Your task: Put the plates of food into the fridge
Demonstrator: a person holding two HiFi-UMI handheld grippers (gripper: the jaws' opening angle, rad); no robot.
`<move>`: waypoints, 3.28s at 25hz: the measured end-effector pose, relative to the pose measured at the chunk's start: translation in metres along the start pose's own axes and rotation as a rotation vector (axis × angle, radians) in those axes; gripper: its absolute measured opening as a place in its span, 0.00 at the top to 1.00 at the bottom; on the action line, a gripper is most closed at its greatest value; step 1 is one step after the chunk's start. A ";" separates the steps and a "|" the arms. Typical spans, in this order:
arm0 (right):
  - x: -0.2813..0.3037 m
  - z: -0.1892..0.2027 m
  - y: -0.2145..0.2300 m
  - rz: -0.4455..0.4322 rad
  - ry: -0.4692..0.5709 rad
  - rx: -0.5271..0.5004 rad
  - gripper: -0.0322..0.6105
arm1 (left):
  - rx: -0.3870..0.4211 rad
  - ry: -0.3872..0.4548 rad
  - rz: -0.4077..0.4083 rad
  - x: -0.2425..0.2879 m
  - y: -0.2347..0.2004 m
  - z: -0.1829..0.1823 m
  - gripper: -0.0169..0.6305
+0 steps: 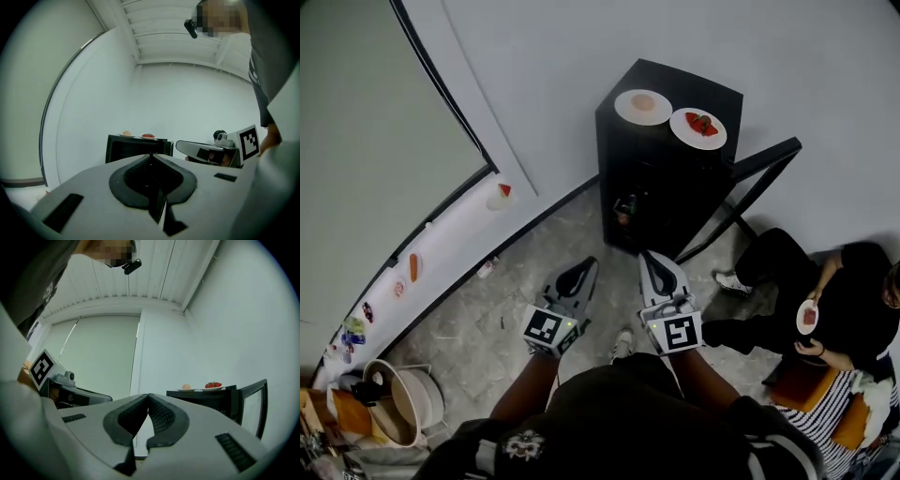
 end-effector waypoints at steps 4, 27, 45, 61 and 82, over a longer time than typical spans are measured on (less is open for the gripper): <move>0.005 0.006 0.022 0.018 -0.014 0.000 0.91 | 0.022 -0.006 0.013 0.023 0.000 -0.006 0.92; 0.038 0.000 0.061 0.196 -0.018 0.018 0.91 | 0.051 0.026 0.083 0.081 -0.046 -0.022 0.92; 0.096 -0.003 0.082 0.497 0.026 0.114 0.91 | 0.071 -0.006 0.342 0.154 -0.117 -0.042 0.92; 0.107 -0.001 0.096 0.608 -0.033 0.071 0.91 | 0.097 0.016 0.530 0.197 -0.123 -0.060 0.92; 0.130 -0.004 0.145 0.437 -0.074 0.224 0.91 | 0.120 0.017 0.467 0.221 -0.110 -0.078 0.92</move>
Point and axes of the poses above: the fingertips, and each gripper's own axes: x forward along the fingers, y to its right, z out of its underside, the point moved 5 cm from there along -x, backward along the fingers, and after that the axes turned 10 degrees about -y, right-handed, at the moved point
